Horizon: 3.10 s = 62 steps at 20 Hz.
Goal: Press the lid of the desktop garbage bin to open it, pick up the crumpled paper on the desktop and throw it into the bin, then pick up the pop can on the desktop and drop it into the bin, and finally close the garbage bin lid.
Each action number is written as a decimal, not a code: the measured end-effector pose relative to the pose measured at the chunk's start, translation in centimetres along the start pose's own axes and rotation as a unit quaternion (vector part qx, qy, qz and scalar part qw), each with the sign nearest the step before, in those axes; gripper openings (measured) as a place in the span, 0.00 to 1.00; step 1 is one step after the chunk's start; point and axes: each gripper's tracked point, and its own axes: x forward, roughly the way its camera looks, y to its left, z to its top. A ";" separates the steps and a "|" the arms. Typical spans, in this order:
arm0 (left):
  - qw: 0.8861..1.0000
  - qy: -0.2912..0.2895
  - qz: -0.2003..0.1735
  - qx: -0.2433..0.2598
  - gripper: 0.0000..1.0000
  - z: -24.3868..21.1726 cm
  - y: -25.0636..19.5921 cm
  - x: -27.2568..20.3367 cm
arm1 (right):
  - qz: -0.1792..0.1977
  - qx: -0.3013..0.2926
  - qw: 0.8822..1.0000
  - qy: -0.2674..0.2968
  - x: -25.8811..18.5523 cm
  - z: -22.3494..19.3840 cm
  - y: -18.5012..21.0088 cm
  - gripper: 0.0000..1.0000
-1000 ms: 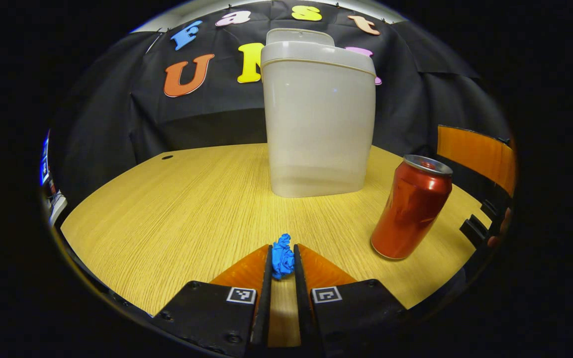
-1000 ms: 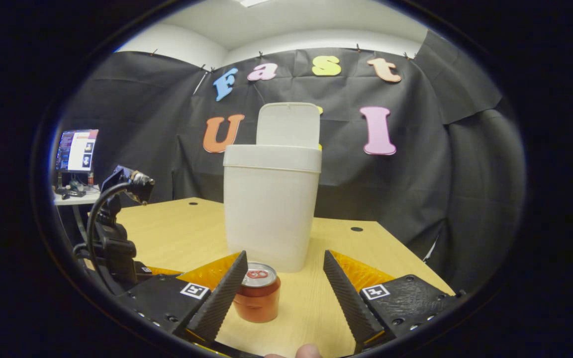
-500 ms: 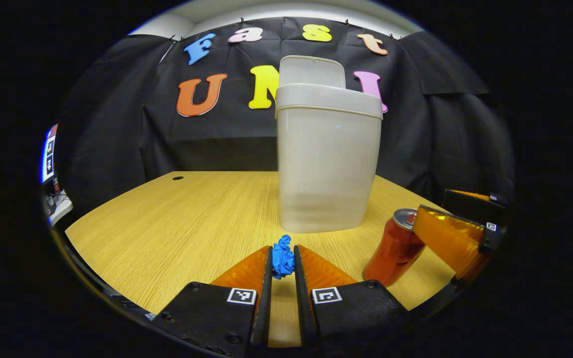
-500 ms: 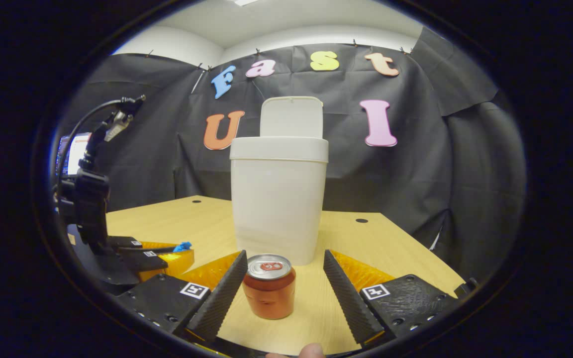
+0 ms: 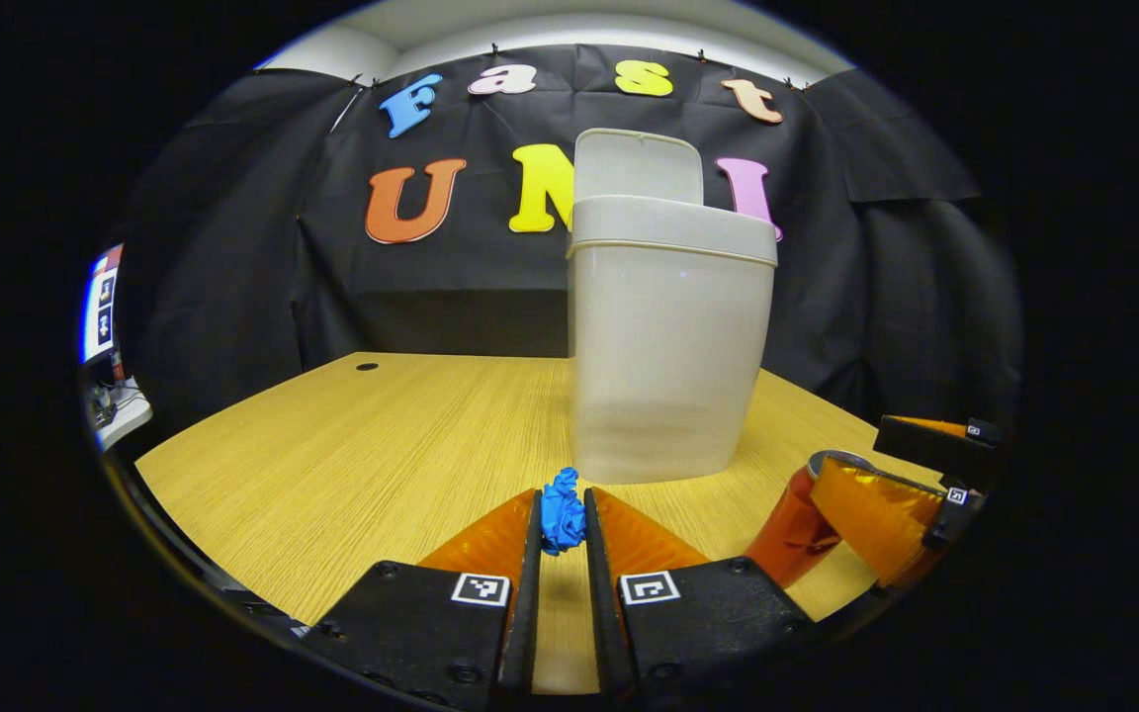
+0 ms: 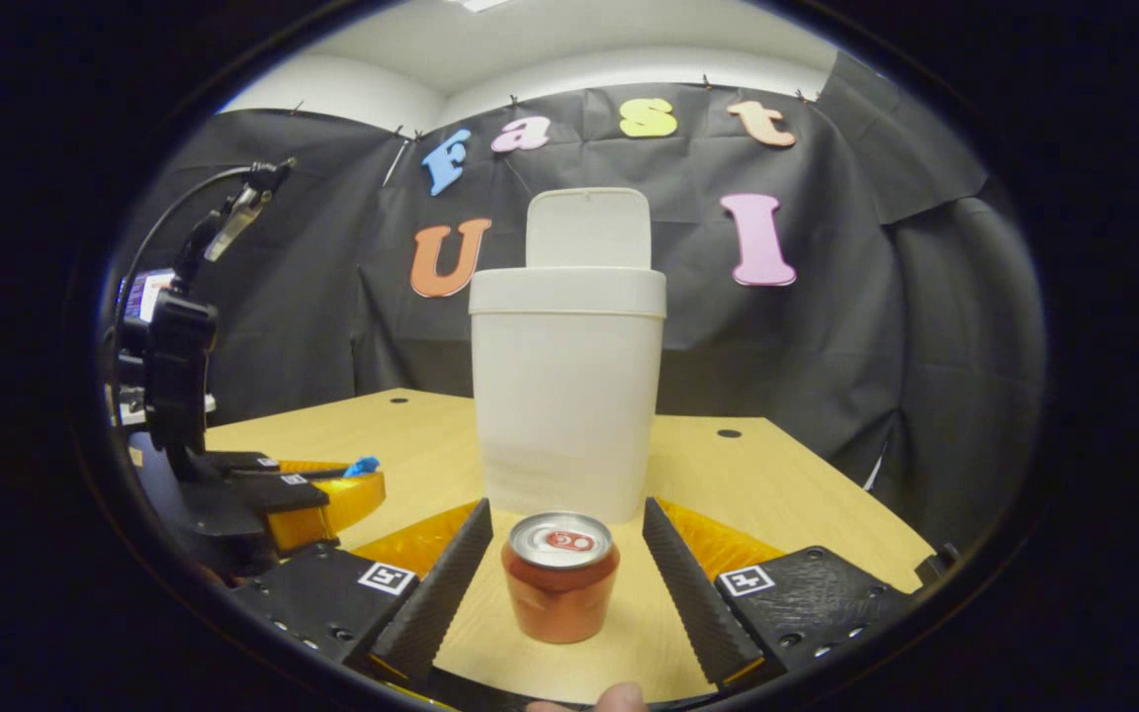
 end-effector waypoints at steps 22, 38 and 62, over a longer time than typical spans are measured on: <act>0.998 -0.061 -0.005 0.008 0.27 5.9 -0.1 -0.3 | 0.007 0.051 0.990 0.133 2.2 -8.9 -0.1 0.96; 0.994 -0.102 -0.023 0.013 0.26 13.4 -1.4 2.5 | 0.033 0.057 0.992 0.111 1.4 -6.2 -0.6 0.82; 0.994 -0.088 -0.065 0.012 0.31 25.4 -5.7 14.5 | -0.011 0.080 0.994 0.076 2.2 -3.3 -8.1 0.82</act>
